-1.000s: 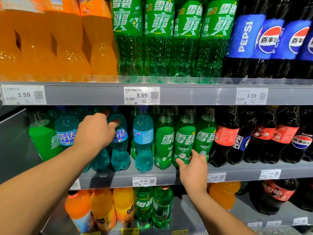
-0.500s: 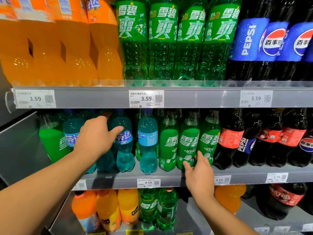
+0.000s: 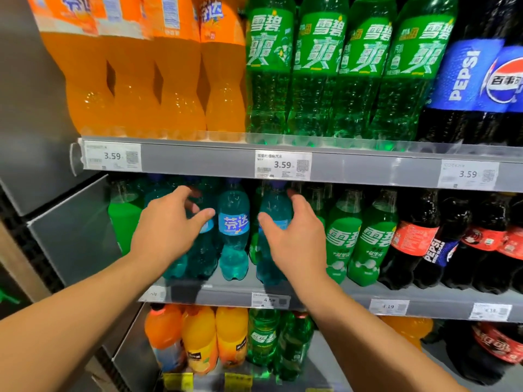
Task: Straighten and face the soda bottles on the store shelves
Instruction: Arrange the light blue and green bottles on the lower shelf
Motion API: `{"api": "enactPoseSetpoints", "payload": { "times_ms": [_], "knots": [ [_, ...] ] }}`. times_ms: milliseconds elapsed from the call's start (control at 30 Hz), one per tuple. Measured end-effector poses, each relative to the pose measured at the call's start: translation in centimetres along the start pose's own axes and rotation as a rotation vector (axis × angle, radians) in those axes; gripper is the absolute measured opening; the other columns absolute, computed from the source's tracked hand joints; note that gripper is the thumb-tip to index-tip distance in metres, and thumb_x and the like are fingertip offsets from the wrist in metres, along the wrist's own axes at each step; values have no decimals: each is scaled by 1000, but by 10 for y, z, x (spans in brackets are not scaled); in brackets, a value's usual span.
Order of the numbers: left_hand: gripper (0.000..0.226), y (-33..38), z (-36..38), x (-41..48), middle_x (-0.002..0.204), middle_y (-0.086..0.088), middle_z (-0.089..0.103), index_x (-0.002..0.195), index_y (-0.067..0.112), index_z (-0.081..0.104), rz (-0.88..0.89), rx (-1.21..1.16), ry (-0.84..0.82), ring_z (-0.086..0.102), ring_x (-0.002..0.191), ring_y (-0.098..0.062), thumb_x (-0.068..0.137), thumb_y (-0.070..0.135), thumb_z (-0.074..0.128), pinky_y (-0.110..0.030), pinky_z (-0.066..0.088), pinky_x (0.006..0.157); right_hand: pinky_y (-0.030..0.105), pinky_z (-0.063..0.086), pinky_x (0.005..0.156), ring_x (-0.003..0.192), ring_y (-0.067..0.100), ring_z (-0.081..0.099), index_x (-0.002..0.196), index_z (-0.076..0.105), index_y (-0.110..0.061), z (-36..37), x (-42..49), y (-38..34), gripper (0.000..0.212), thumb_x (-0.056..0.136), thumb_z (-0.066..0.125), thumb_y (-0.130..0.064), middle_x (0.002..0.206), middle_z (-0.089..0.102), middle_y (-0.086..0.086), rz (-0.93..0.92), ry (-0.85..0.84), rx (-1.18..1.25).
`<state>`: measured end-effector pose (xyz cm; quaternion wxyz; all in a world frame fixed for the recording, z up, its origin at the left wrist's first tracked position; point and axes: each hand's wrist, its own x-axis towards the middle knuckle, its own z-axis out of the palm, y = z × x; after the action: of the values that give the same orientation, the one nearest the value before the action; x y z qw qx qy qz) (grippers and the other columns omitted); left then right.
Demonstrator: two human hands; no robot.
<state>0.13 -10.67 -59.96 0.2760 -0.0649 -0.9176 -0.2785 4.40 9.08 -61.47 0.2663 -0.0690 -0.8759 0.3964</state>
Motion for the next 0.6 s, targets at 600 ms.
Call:
{"api": "enactPoseSetpoints", "payload": {
  "times_ms": [600],
  "knots": [
    [64,-64,-44,2,125,-13,55,125,12,51,-250,122,85,56,108,-36,77,46,75,-46,48,87,34,39,58,75,29,55,99,29,-25,0,3,1,56,78,78,-41,83,57,1,10,-93,-168]
  ]
}}
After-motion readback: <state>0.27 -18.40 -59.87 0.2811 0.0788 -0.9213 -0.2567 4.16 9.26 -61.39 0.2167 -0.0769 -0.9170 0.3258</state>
